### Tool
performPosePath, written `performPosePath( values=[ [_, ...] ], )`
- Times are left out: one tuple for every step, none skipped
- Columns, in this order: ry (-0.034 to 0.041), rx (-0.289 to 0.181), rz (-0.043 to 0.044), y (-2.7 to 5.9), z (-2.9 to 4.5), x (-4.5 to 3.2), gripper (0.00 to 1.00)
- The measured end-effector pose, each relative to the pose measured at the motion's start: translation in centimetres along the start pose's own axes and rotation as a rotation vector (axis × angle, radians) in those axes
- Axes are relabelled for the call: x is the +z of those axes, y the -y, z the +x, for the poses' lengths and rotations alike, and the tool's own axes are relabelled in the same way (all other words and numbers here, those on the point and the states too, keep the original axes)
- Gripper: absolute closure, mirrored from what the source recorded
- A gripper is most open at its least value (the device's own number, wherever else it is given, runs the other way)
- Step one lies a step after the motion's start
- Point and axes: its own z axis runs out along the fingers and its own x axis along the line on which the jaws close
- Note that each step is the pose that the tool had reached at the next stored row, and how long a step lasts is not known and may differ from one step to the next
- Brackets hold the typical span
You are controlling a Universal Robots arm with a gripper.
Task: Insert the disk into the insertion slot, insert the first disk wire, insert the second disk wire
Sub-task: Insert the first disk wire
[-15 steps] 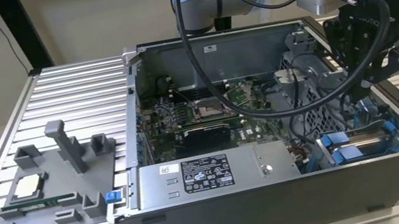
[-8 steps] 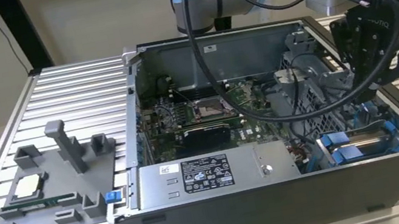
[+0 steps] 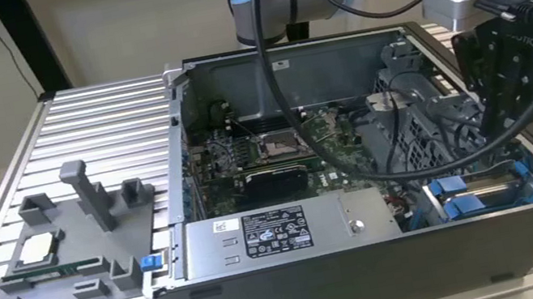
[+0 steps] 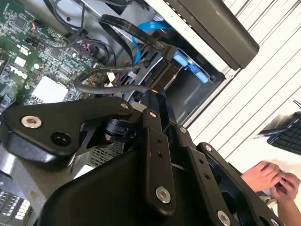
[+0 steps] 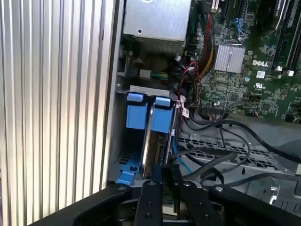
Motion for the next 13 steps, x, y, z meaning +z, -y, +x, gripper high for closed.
performPosePath(
  values=[
    [0.0005,0.000,0.0001,-0.01,0.21,0.07,1.00],
    [0.0008,0.000,0.0001,-0.01,0.44,0.14,1.00],
    [0.0013,0.000,0.0001,-0.02,0.66,0.22,1.00],
    [0.0016,0.001,0.0001,-0.02,0.88,0.31,1.00],
    [0.0017,0.001,0.0001,-0.02,1.06,0.41,1.00],
    [0.0017,0.002,0.0001,0.00,1.23,0.48,1.00],
    [0.0018,0.002,0.0001,0.06,1.35,0.52,1.00],
    [0.0017,0.003,0.0000,0.09,1.42,0.53,1.00],
    [0.0017,0.003,0.0000,0.13,1.45,0.53,1.00],
    [0.0017,0.003,0.0000,0.14,1.46,0.53,1.00],
    [0.0017,0.003,0.0000,0.15,1.45,0.53,1.00],
    [0.0018,0.003,0.0000,0.15,1.46,0.54,1.00],
    [0.0018,0.003,0.0001,0.15,1.46,0.54,1.00]
  ],
)
